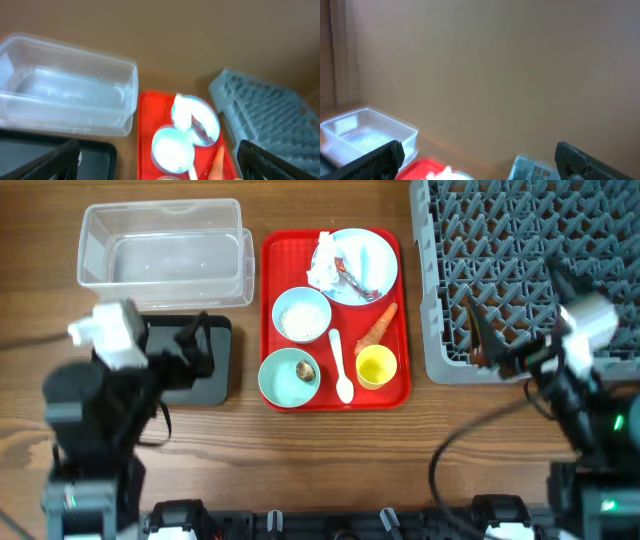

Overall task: Sort waste into correct bins and load items into the dishwasher rack
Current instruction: 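Reach the left gripper to the tissue and wrapper on the blue plate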

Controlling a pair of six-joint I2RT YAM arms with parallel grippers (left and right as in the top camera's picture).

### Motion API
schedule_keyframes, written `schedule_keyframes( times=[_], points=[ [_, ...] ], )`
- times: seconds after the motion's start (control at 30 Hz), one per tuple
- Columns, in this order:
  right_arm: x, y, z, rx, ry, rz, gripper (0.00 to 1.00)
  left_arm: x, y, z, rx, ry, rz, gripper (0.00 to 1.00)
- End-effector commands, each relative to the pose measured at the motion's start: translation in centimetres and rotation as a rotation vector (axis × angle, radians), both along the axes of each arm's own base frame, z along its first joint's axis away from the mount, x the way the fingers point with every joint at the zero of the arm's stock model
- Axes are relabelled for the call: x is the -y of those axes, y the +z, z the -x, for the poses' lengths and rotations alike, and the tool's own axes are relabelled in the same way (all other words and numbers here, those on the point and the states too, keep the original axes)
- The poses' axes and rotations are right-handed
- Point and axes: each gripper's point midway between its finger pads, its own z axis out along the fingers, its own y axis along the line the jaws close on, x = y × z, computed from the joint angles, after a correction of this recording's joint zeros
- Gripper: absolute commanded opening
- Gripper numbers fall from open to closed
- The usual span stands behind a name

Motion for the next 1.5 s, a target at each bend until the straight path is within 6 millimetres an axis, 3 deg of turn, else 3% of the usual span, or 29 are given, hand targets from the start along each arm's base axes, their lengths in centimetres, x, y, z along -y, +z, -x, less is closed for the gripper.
schedule_keyframes(
  times=[0.0, 0.13, 0.23, 0.33, 0.57, 0.67, 0.77, 0.93, 1.1, 1.27, 1.4, 1.47],
  points=[
    [-1.0, 1.6, -0.9, -0.058, 0.060, 0.059, 1.00, 1.8, -0.4, -2.7, -0.114, -0.106, -0.088, 1.00],
    [-1.0, 0.4, -3.3, -0.245, 0.066, 0.058, 1.00, 3.4, -3.1, -5.3, -0.300, -0.110, -0.180, 1.00],
    [-0.9, -1.1, -4.9, -0.371, 0.070, 0.052, 1.00, 5.5, -5.3, -6.8, -0.442, -0.156, -0.244, 1.00],
    [-0.9, -3.6, -6.7, -0.522, 0.075, 0.044, 1.00, 8.1, -7.8, -7.8, -0.581, -0.225, -0.282, 1.00],
    [-1.4, -7.2, -9.0, -0.652, 0.109, 0.022, 1.00, 11.6, -11.7, -8.7, -0.682, -0.315, -0.309, 1.00],
    [-1.4, -8.3, -9.7, -0.742, 0.088, -0.082, 1.00, 14.3, -12.2, -9.1, -0.671, -0.413, -0.222, 1.00],
    [-1.4, -9.4, -10.5, -0.829, 0.059, -0.187, 1.00, 15.6, -12.6, -9.2, -0.678, -0.458, -0.179, 1.00],
    [-0.6, -10.5, -11.0, -0.850, 0.008, -0.172, 1.00, 18.5, -10.4, -10.6, -0.547, -0.574, -0.084, 1.00],
    [0.8, -10.3, -11.2, -0.835, -0.058, -0.169, 1.00, 18.9, -9.3, -14.3, -0.424, -0.533, -0.117, 1.00],
    [2.1, -10.4, -11.2, -0.852, -0.099, -0.214, 1.00, 19.4, -9.6, -19.5, -0.422, -0.433, -0.184, 1.00],
    [2.8, -10.9, -10.9, -0.880, -0.120, -0.224, 1.00, 20.4, -11.4, -22.7, -0.444, -0.373, -0.270, 0.99],
    [3.0, -11.2, -10.7, -0.895, -0.126, -0.227, 1.00, 21.1, -13.3, -23.7, -0.466, -0.357, -0.329, 1.00]
  ],
)
